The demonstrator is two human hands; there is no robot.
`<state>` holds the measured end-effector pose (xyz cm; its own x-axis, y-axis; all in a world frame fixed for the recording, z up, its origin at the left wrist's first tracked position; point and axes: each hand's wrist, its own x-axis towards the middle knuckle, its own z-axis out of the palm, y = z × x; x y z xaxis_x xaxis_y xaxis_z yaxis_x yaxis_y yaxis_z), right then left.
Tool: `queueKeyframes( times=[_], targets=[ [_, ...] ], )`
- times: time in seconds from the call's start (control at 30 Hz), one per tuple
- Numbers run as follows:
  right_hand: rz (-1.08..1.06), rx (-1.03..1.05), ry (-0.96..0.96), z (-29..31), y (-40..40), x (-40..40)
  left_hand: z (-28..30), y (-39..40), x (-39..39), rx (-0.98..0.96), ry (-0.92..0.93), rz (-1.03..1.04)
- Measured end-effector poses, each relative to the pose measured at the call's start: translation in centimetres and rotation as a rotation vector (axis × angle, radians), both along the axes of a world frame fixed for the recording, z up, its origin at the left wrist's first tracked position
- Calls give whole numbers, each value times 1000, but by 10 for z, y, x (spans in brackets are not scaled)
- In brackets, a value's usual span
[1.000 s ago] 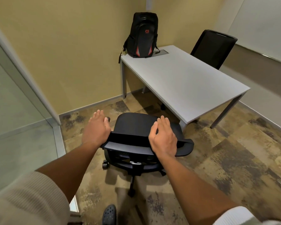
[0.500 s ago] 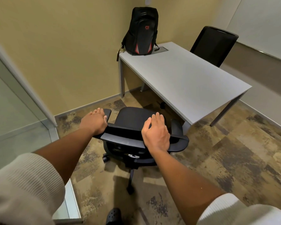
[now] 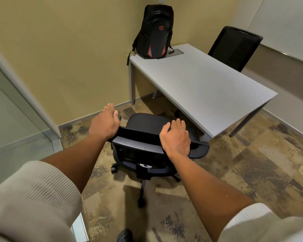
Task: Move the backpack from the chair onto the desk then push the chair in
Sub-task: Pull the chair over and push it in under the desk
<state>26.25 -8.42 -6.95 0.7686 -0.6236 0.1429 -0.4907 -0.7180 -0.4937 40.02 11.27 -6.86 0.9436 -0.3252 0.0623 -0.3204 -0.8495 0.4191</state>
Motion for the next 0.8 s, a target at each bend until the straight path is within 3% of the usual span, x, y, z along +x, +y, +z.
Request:
queueKeyframes(
  times=[0.17,0.8],
  targets=[
    [-30,-35,108,1,-1,36,1,-5,40,-51,-14,-28],
    [-178,8,190,3,-39,184,0,-67,205,-131,-58,-106]
  ],
)
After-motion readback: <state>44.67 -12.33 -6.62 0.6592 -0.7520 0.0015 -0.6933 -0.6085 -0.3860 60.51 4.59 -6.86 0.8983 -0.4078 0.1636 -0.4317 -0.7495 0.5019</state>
